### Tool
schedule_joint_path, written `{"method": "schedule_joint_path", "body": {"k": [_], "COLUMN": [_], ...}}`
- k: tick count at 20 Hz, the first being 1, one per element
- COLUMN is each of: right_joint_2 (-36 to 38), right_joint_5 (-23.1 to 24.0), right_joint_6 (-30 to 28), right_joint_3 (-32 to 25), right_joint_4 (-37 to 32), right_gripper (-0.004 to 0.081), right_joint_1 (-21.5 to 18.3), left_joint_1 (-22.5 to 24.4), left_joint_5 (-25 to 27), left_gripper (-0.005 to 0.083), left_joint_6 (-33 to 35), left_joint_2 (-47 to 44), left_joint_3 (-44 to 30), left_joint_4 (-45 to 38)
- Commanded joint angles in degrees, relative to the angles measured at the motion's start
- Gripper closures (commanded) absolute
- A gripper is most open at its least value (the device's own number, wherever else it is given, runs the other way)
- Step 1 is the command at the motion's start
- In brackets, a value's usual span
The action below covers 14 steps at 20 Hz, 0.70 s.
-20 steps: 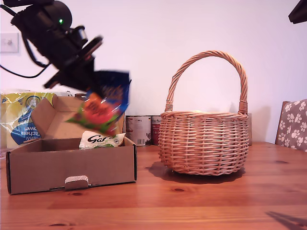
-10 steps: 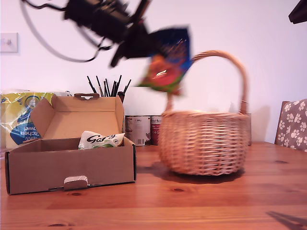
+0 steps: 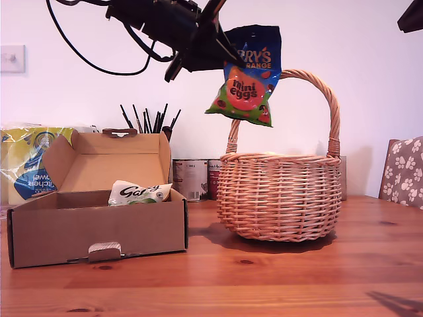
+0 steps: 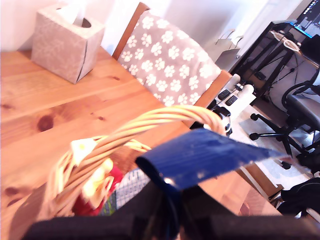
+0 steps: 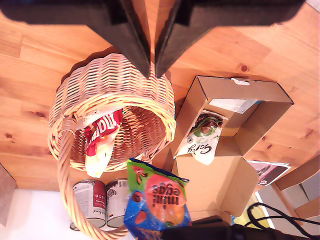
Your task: Move the bags of Easter eggs from the cardboard box on the left into the woven basket on the right side.
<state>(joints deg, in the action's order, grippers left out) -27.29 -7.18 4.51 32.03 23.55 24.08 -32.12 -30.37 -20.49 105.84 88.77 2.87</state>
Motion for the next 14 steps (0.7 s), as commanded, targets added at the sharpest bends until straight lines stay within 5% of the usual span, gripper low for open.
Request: {"method": "schedule_joint_path", "body": {"k": [1,11,14], "right_joint_2": [-0.20,-0.20,-0.20], "right_joint_5": [-0.20,-0.37,-0.37], "right_joint_6": [0.15,0.17,0.17], "right_joint_3": [0.68,0.68,0.68], "right_joint_4": [-0.50,-0.50,-0.50], "right_gripper": [0.0780,0.0780,0.0780], "right_joint_1": [-0.09,-0.09,-0.09], "left_joint_1": [-1.79,-4.42,-4.44], "left_joint_5": [-0.22,6.73,8.61], "left_gripper": [0.0793,0.0763,0.0494], "left_joint_6": [-0.13,2.51,2.51], "left_joint_2": [4.20,6.25,6.25], "left_joint_3": [-0.22,-0.22,-0.22], "left_joint_4": [-1.33,-1.25,-1.29]}}
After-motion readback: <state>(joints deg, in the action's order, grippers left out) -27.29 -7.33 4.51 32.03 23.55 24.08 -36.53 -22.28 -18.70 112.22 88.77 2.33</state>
